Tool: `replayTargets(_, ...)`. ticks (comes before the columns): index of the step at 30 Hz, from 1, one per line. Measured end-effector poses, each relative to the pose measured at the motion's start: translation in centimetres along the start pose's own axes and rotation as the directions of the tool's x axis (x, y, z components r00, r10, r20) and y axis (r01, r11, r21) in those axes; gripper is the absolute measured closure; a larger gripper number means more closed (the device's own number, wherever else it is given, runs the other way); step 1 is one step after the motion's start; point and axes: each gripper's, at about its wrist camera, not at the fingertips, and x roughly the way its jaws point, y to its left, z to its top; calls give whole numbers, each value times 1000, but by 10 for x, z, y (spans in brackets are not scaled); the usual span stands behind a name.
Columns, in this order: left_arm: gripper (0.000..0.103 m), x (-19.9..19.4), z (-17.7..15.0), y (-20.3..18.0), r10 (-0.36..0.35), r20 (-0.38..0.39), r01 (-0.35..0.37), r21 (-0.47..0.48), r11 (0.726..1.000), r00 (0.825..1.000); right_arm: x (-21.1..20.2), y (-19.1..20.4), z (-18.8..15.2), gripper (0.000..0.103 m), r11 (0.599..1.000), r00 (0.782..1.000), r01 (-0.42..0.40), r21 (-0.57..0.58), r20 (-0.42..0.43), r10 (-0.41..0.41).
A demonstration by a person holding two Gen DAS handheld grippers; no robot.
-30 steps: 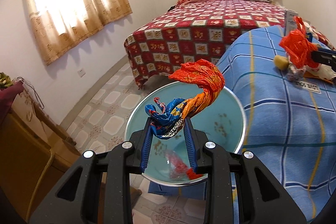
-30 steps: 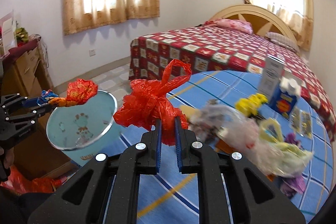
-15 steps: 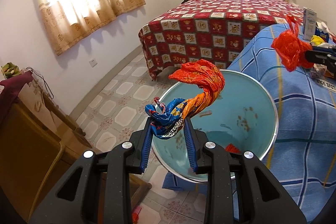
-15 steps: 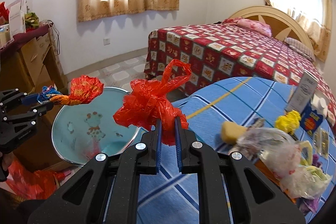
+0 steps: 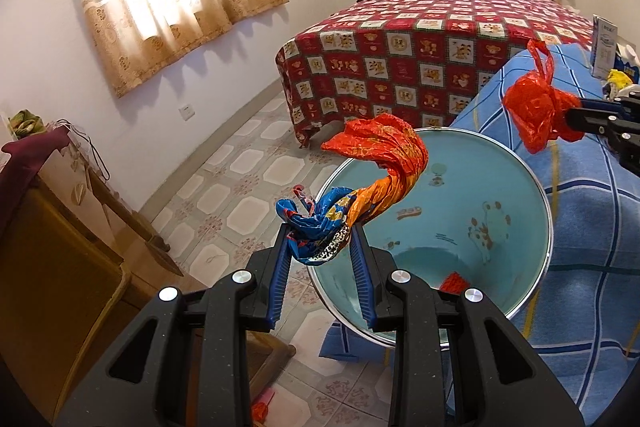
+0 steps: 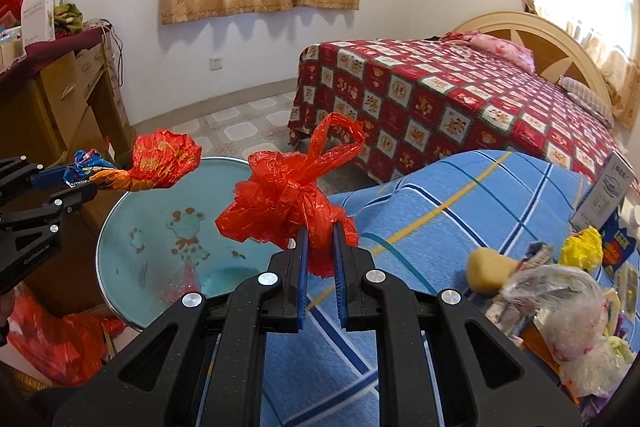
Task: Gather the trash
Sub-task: 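Carry both items over the bin and release them from both grippers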
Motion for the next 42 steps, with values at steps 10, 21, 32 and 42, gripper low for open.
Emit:
replayTargets(10,73,4,0,5,2,-5,-2,-8,1000,1000,12,8,4,91,1000,1000,-7,-21,-13,7)
replayTargets(21,73,4,0,5,0,-3,0,-4,1000,1000,11,16,5,91,999,1000,-11,-31,-11,11)
replayTargets(32,73,3,0,5,0,-3,0,-5,1000,1000,9,19,6,91,999,1000,-14,-33,-8,14)
replayTargets(42,73,1,0,-1,-4,-5,4,-3,1000,1000,9,20,7,91,999,1000,-16,-33,-9,16)
